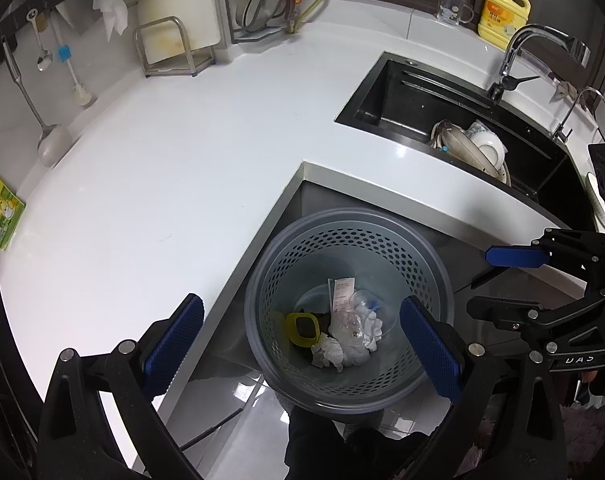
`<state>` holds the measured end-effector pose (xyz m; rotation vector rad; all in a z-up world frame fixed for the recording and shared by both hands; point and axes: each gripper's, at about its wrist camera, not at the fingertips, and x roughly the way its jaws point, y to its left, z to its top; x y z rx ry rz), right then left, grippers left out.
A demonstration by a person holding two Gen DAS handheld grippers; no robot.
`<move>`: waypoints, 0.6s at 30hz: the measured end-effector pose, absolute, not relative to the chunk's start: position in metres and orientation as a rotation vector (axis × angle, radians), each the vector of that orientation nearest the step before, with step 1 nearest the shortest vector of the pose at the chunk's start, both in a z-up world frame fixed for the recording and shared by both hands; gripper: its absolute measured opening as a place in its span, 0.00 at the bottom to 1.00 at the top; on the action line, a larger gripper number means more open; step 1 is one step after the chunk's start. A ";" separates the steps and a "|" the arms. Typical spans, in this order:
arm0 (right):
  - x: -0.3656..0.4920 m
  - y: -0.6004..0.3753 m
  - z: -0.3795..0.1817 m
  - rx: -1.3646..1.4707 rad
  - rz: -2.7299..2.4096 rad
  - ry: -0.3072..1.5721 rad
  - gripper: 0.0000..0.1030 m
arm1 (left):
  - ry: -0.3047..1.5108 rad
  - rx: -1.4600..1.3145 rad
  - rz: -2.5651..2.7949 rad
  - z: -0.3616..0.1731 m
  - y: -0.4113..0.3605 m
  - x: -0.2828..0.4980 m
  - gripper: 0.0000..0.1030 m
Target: Collect trash
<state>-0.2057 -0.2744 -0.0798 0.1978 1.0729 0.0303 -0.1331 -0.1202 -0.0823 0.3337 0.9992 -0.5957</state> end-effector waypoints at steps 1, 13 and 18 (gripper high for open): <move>-0.206 -0.275 -0.079 0.196 0.031 1.072 0.57 | 0.998 0.333 -0.596 -0.082 -0.120 -0.133 0.94; -0.208 -0.274 -0.077 0.198 0.028 1.072 0.57 | 0.999 0.331 -0.596 -0.081 -0.117 -0.135 0.94; -0.209 -0.272 -0.078 0.200 0.030 1.073 0.57 | 1.001 0.337 -0.595 -0.082 -0.115 -0.138 0.94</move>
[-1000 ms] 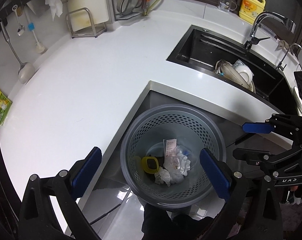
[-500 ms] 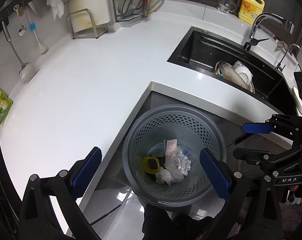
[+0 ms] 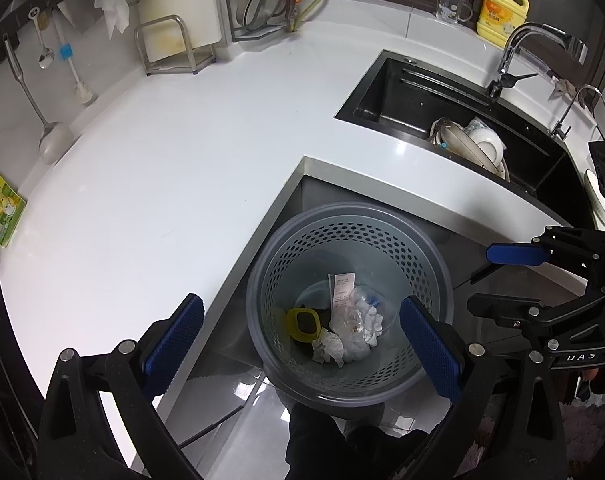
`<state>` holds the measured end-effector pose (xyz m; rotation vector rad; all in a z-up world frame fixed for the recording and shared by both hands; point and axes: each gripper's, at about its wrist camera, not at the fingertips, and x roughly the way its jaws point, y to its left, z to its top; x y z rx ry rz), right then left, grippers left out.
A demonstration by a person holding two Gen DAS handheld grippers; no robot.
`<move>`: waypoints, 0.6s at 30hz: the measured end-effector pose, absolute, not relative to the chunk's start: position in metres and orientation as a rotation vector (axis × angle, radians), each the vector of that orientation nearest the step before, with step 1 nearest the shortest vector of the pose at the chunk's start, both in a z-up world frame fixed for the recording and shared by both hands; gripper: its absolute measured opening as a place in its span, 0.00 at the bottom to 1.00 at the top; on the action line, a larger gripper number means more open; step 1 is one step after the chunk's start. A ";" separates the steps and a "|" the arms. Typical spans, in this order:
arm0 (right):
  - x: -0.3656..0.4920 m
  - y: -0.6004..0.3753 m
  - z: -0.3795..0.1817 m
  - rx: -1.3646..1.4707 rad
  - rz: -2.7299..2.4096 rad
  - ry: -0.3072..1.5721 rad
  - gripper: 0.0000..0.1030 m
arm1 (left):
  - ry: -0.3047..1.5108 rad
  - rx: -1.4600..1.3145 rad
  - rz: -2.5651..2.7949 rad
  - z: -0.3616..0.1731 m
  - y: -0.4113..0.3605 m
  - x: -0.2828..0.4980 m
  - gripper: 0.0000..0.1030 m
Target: Collect trash
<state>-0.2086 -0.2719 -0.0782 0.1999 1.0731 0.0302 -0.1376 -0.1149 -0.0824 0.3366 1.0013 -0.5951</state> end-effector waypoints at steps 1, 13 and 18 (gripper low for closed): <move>-0.209 -0.271 -0.078 0.199 0.031 1.072 0.57 | 1.001 0.335 -0.594 -0.082 -0.114 -0.138 0.94; -0.209 -0.268 -0.078 0.192 0.035 1.073 0.57 | 0.998 0.325 -0.589 -0.081 -0.113 -0.139 0.94; -0.209 -0.268 -0.078 0.194 0.036 1.073 0.57 | 0.999 0.330 -0.588 -0.081 -0.114 -0.139 0.94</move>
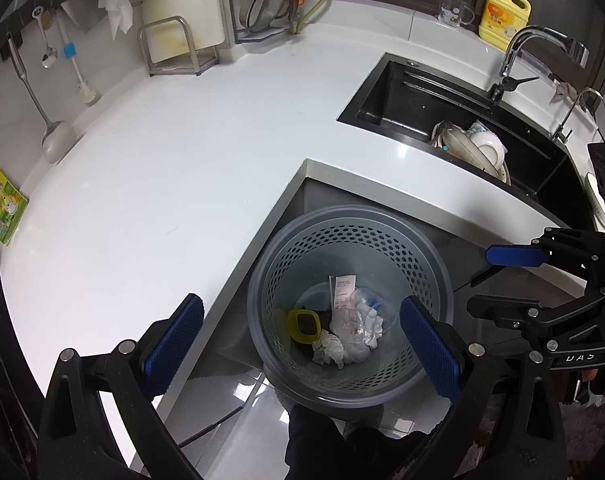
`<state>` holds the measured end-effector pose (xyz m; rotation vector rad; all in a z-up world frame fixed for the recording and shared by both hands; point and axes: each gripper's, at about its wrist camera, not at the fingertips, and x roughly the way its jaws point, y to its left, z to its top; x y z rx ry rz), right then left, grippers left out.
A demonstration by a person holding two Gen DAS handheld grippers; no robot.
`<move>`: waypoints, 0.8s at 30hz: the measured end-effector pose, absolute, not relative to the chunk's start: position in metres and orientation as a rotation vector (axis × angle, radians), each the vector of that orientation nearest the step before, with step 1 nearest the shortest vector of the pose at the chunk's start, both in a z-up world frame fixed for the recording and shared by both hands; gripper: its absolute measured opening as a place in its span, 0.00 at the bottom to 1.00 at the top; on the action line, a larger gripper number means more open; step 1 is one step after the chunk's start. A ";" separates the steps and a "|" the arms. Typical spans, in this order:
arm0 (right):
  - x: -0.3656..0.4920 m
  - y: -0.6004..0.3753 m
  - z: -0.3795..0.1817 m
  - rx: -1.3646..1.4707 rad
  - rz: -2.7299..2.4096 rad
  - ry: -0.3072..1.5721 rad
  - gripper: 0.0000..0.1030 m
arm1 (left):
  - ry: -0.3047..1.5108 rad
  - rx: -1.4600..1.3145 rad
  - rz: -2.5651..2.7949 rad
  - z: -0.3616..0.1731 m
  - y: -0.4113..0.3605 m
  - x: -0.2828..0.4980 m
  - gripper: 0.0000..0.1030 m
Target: Collect trash
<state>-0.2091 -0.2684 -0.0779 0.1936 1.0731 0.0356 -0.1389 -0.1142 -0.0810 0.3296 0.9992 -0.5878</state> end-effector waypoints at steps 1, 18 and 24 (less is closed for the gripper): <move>-0.209 -0.268 -0.078 0.193 0.035 1.073 0.57 | 1.001 0.331 -0.589 -0.081 -0.115 -0.139 0.94; -0.212 -0.274 -0.082 0.203 0.040 1.085 0.57 | 1.003 0.344 -0.584 -0.081 -0.121 -0.137 0.94; -0.213 -0.278 -0.083 0.209 0.041 1.088 0.57 | 1.003 0.347 -0.582 -0.081 -0.123 -0.136 0.94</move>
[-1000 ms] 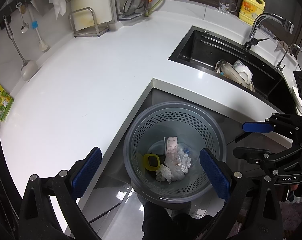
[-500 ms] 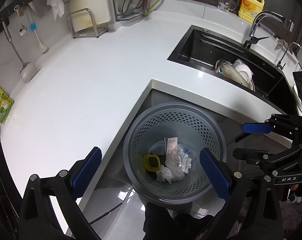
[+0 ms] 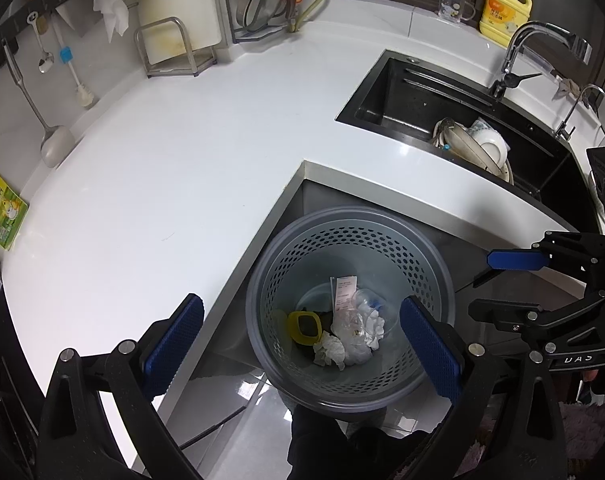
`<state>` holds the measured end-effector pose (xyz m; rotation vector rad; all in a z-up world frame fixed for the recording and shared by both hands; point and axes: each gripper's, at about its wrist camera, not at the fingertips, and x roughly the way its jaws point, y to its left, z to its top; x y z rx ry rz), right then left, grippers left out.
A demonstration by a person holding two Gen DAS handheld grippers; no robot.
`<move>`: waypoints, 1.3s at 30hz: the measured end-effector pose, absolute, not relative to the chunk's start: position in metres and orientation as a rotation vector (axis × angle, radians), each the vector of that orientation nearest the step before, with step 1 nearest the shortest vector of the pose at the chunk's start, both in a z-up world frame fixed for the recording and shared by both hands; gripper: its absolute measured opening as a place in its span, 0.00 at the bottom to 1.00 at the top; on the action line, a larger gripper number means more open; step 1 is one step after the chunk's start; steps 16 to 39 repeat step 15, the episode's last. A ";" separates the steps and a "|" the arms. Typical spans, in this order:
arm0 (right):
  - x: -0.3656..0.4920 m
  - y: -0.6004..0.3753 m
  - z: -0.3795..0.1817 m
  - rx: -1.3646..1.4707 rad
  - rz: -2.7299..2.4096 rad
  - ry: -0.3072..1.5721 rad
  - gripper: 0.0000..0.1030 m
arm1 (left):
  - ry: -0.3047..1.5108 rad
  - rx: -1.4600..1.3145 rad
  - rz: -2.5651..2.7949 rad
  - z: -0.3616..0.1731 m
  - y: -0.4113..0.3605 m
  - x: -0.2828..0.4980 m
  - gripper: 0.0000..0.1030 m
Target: Collect trash
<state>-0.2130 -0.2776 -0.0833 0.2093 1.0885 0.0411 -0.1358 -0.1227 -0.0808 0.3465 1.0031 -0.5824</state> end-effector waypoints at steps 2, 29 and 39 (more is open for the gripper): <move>-0.213 -0.280 -0.084 0.214 0.041 1.090 0.57 | 1.002 0.348 -0.588 -0.080 -0.124 -0.136 0.94; -0.214 -0.285 -0.086 0.229 0.032 1.087 0.57 | 1.033 0.316 -0.610 -0.083 -0.124 -0.134 0.94; -0.214 -0.285 -0.086 0.229 0.032 1.087 0.57 | 1.033 0.316 -0.610 -0.083 -0.124 -0.134 0.94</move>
